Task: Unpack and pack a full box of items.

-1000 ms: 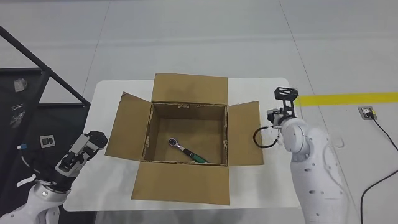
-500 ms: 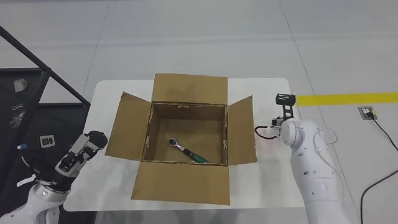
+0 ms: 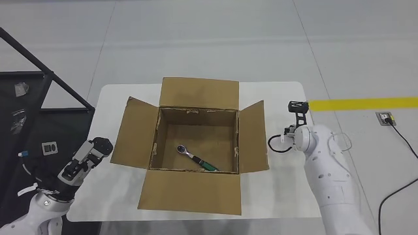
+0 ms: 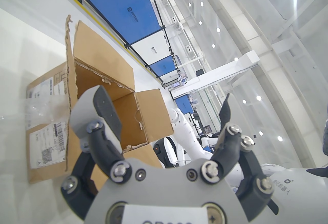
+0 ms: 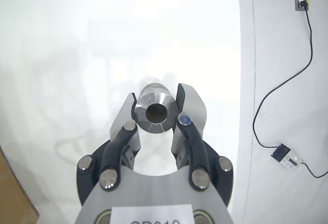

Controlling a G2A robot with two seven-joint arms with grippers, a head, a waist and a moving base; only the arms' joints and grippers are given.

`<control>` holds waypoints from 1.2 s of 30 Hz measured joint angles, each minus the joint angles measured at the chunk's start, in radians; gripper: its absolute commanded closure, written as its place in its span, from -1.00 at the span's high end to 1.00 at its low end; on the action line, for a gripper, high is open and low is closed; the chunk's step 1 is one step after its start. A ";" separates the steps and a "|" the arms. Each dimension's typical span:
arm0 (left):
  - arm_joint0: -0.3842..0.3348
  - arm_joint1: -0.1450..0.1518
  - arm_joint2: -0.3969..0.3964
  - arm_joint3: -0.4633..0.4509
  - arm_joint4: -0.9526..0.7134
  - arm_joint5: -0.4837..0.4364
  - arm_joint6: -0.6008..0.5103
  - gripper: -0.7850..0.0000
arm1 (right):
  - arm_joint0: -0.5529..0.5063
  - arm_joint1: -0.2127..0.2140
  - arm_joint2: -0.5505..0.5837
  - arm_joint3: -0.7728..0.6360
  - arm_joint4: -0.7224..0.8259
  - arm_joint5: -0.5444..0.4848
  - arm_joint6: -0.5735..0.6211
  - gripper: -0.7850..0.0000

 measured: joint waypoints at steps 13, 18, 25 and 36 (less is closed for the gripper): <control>0.000 0.000 0.000 0.000 0.000 0.000 0.000 1.00 | -0.211 -0.001 -0.063 -0.594 -0.057 0.127 0.027 1.00; 0.010 0.000 -0.004 -0.011 0.012 -0.002 0.026 1.00 | -0.310 -0.009 -0.191 -0.981 -0.181 0.140 0.065 1.00; 0.031 0.004 -0.056 0.009 0.008 -0.013 0.067 1.00 | -0.193 -0.041 -0.460 -1.083 -0.300 0.056 0.167 1.00; 0.045 0.014 -0.079 0.075 0.036 0.007 0.034 1.00 | 0.282 -0.187 -0.799 -0.338 0.225 -0.235 0.311 1.00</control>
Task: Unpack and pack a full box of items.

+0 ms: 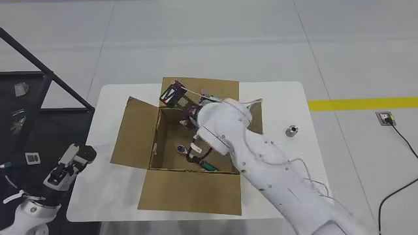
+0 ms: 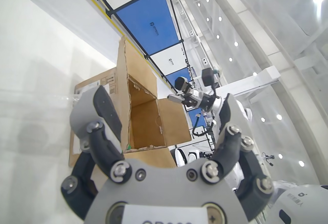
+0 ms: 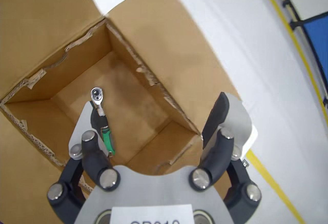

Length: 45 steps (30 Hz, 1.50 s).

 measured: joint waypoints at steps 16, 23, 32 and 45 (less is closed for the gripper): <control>-0.054 0.015 0.060 0.004 0.126 0.049 -0.016 1.00 | 0.164 -0.260 -0.209 0.800 0.402 -0.208 -0.201 1.00; -0.057 0.020 0.075 -0.006 0.193 0.051 0.001 1.00 | 0.155 -0.298 -0.204 0.939 0.442 -0.213 -0.277 1.00; -0.042 0.022 0.095 -0.029 0.237 0.036 0.041 1.00 | 0.137 -0.321 -0.211 0.997 0.423 -0.160 -0.308 0.88; -0.035 0.028 0.107 -0.034 0.295 0.049 0.080 1.00 | 0.111 -0.342 -0.240 1.014 0.338 -0.058 -0.356 0.12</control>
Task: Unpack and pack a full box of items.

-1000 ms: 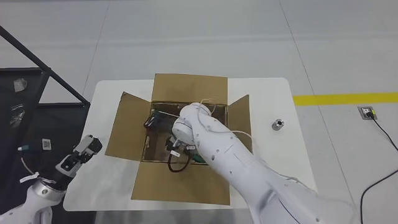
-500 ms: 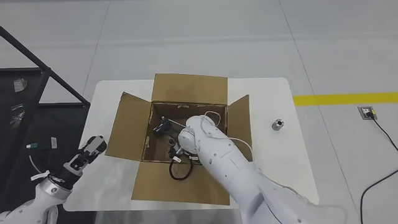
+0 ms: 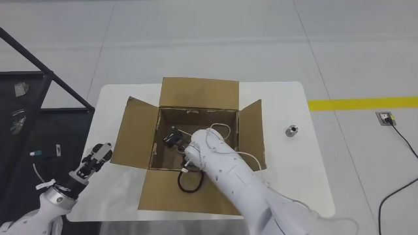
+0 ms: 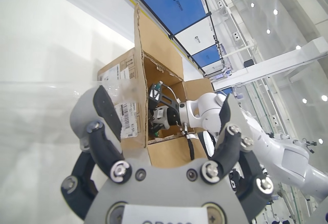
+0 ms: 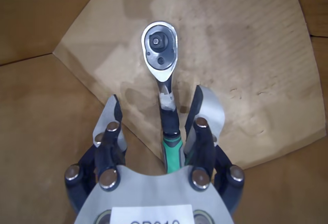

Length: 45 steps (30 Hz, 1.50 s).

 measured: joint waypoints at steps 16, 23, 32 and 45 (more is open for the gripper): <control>-0.004 0.010 -0.016 0.014 -0.055 -0.035 -0.017 1.00 | -0.017 -0.002 -0.001 0.006 -0.039 0.051 -0.042 -0.40; -0.021 0.016 -0.016 0.033 -0.071 -0.044 -0.040 1.00 | -0.015 -0.002 0.001 0.012 -0.058 0.127 -0.060 -0.69; -0.030 0.022 -0.018 0.046 -0.081 -0.047 -0.050 1.00 | 0.020 0.006 0.022 0.030 -0.046 0.166 -0.077 -0.68; -0.029 0.027 -0.013 0.044 -0.080 -0.044 -0.035 1.00 | 0.027 0.026 0.041 0.042 -0.041 0.175 -0.031 -0.33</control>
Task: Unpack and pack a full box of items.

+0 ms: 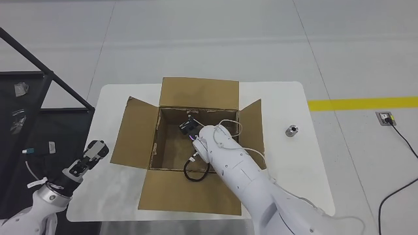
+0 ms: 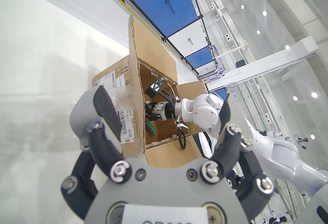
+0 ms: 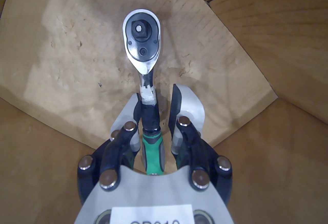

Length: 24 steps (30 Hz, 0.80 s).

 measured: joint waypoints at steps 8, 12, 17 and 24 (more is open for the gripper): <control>0.000 0.000 0.000 0.000 0.000 0.000 0.000 1.00 | 0.000 0.000 0.000 0.000 0.000 0.000 0.000 -0.35; 0.000 0.000 0.000 0.000 0.000 0.000 0.000 1.00 | 0.000 0.000 0.000 0.000 0.000 0.000 0.000 -0.31; 0.000 0.000 0.000 0.000 0.000 0.000 0.000 1.00 | 0.000 0.000 0.000 0.000 0.000 0.000 0.000 0.81; 0.000 0.000 0.000 0.000 0.000 0.000 0.000 1.00 | 0.000 0.000 0.000 0.000 0.000 0.000 0.000 1.00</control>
